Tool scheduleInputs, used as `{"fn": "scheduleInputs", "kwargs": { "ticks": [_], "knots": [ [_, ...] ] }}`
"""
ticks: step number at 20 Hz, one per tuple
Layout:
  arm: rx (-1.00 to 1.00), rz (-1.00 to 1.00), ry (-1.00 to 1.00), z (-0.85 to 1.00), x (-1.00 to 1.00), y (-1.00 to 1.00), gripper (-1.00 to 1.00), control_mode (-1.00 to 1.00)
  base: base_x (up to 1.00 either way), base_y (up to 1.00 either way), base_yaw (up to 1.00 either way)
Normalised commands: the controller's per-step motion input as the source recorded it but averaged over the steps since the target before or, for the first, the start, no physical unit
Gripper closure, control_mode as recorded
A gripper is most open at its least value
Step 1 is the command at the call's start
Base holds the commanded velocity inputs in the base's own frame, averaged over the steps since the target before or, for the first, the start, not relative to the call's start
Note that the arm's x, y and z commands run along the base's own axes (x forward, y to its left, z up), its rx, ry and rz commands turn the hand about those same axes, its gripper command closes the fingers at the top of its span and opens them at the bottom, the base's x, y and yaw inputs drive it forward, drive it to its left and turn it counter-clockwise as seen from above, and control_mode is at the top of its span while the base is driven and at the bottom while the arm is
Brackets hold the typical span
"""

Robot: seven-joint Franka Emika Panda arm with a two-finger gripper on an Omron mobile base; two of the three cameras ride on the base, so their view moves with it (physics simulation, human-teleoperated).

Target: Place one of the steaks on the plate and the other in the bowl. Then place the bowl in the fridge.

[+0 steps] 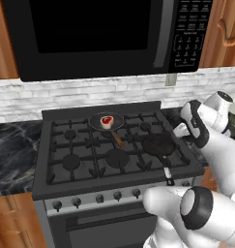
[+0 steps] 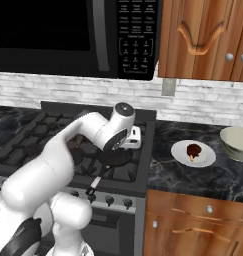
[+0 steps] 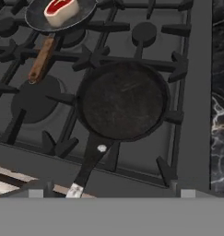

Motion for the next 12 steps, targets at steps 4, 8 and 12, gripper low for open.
{"fn": "scheduleInputs", "kwargs": {
  "ticks": [4,8,12],
  "knots": [
    [-0.01,0.01,0.0,0.13,-0.24,1.0,-1.0,-1.0,0.0,0.0,0.0],
    [-0.02,0.0,0.0,0.21,-0.15,1.0,-1.0,-1.0,0.0,0.0,0.0],
    [-0.08,-0.03,0.0,0.25,-0.01,0.97,-1.0,-1.0,0.0,0.0,0.0]
  ]
}}
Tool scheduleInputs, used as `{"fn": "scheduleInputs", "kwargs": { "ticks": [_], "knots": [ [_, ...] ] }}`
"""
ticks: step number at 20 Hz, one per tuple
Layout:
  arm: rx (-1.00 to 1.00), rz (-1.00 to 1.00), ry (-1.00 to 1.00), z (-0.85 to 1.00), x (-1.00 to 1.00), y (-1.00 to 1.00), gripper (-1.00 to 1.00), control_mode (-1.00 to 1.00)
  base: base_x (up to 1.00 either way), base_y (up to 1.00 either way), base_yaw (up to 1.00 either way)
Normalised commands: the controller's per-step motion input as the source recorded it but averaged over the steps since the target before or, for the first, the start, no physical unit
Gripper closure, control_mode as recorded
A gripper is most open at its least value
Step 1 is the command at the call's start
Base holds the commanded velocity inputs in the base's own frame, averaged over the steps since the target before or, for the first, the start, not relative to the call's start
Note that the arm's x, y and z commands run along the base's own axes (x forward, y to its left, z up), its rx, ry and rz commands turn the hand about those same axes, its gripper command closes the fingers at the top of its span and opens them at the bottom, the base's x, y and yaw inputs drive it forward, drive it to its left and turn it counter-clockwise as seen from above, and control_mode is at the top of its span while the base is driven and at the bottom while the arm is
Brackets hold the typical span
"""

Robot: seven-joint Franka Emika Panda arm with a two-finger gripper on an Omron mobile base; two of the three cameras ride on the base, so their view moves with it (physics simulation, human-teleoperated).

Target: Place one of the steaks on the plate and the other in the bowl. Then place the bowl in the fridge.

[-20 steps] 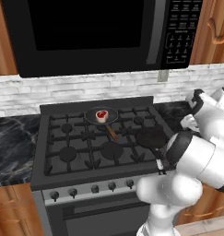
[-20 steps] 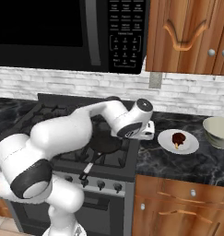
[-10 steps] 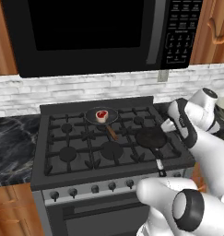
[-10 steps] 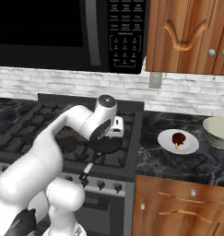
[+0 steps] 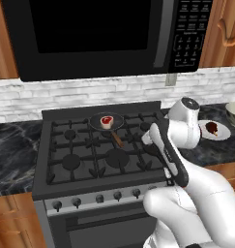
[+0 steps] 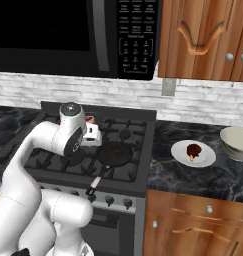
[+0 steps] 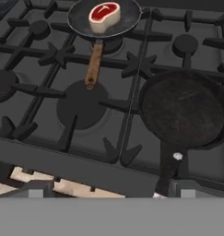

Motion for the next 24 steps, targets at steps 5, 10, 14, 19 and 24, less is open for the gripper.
{"fn": "scheduleInputs", "kwargs": {
  "ticks": [5,10,14,19,24],
  "knots": [
    [-0.08,-0.1,0.0,0.18,0.1,0.94,-1.0,-1.0,0.0,0.0,0.0],
    [0.0,-0.19,0.0,0.0,0.45,0.61,-1.0,-1.0,0.0,0.0,0.0],
    [0.0,-0.07,0.02,0.0,0.66,0.23,-1.0,-1.0,0.0,0.0,0.0],
    [0.0,0.0,0.01,0.0,0.64,0.0,-1.0,-1.0,0.0,0.0,0.0],
    [0.0,0.0,0.0,0.0,0.56,0.0,-1.0,-1.0,0.0,0.0,0.0]
  ]
}}
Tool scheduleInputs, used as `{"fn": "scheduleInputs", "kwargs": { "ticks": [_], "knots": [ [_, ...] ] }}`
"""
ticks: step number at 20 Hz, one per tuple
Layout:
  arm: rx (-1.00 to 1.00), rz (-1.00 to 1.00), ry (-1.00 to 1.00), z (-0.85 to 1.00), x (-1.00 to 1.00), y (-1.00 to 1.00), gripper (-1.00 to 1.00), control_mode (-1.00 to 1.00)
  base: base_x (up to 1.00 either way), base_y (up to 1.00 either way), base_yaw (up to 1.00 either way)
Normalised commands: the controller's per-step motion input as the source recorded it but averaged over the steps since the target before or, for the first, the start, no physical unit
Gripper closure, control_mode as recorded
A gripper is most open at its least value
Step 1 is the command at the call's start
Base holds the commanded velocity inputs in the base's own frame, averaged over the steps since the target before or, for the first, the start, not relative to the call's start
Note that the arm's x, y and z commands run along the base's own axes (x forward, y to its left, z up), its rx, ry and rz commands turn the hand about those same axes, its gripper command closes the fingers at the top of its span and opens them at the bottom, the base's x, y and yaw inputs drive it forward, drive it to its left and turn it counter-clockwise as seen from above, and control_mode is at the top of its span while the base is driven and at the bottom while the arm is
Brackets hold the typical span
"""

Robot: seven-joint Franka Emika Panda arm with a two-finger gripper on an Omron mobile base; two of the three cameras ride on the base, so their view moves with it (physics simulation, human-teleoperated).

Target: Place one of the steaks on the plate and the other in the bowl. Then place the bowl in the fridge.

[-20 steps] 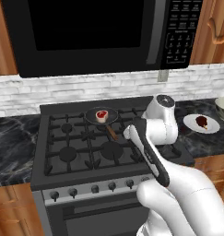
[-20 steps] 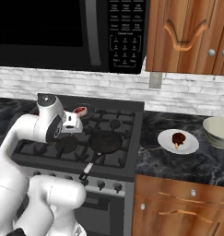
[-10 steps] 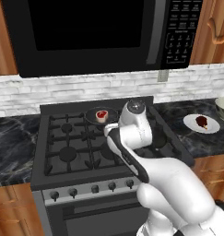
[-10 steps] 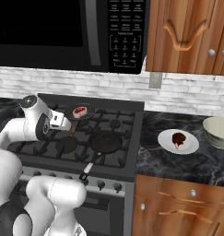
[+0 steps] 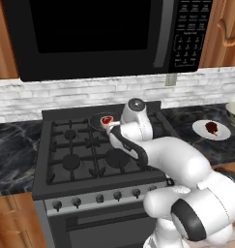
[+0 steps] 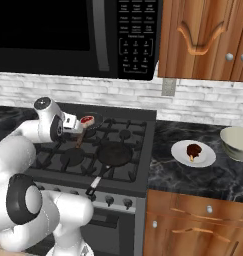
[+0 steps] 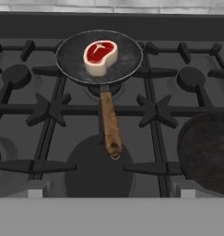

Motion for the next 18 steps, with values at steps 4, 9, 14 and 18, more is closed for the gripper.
{"fn": "scheduleInputs", "kwargs": {
  "ticks": [4,9,14,18],
  "knots": [
    [0.0,0.0,0.0,0.0,0.49,0.0,-1.0,-1.0,0.0,0.0,0.0],
    [0.0,0.0,0.0,-0.03,0.54,0.05,-1.0,-1.0,0.0,0.0,0.0],
    [0.0,0.0,0.0,-0.19,0.36,0.11,-1.0,-1.0,0.0,0.0,0.0],
    [0.0,0.0,0.0,-0.18,0.4,0.03,-1.0,-1.0,0.0,0.0,0.0]
  ]
}}
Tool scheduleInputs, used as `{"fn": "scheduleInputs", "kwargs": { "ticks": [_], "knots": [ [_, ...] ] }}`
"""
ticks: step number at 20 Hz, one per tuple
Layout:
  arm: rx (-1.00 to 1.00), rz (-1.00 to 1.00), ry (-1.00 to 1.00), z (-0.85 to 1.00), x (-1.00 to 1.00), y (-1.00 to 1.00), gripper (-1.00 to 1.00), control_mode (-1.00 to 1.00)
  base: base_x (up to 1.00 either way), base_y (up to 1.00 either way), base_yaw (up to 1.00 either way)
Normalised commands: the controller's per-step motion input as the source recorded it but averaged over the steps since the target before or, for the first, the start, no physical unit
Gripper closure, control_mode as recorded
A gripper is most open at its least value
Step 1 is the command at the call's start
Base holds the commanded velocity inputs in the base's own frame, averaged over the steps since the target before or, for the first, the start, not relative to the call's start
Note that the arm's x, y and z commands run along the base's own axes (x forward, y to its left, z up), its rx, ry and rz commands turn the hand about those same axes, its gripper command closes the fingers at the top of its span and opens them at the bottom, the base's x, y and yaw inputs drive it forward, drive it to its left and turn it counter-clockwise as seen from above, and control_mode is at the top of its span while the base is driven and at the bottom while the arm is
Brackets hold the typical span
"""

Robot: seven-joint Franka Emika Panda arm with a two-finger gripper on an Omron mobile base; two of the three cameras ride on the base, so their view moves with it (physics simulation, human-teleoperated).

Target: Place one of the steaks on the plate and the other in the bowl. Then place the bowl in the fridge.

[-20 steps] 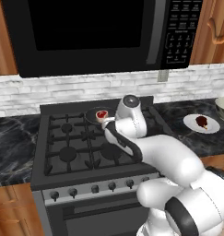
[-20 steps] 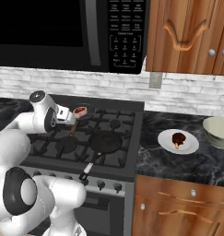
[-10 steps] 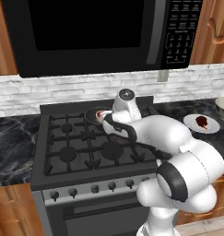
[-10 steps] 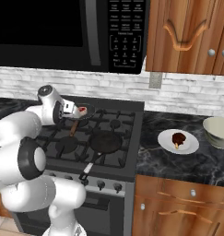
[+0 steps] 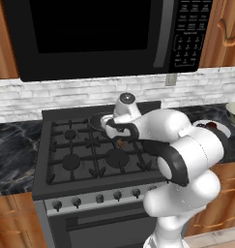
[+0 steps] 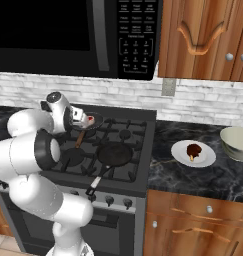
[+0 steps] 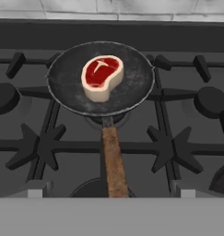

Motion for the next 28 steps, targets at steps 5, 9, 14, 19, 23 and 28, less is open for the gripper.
{"fn": "scheduleInputs", "kwargs": {
  "ticks": [5,9,14,19,23,28],
  "knots": [
    [0.0,0.0,0.0,-0.12,0.44,0.03,-1.0,-1.0,0.0,0.0,0.0],
    [0.0,0.0,0.0,-0.17,0.45,0.11,-1.0,-1.0,0.0,0.0,0.0],
    [0.0,0.0,0.0,-0.24,0.42,0.1,-1.0,-1.0,0.0,0.0,0.0],
    [0.0,0.0,0.0,-0.14,0.48,0.17,-1.0,-1.0,0.0,0.0,0.0],
    [0.0,0.0,0.0,-0.21,0.41,0.08,-1.0,-1.0,0.0,0.0,0.0],
    [0.0,0.0,0.0,-0.25,0.4,0.0,-1.0,-1.0,0.0,0.0,0.0]
  ]
}}
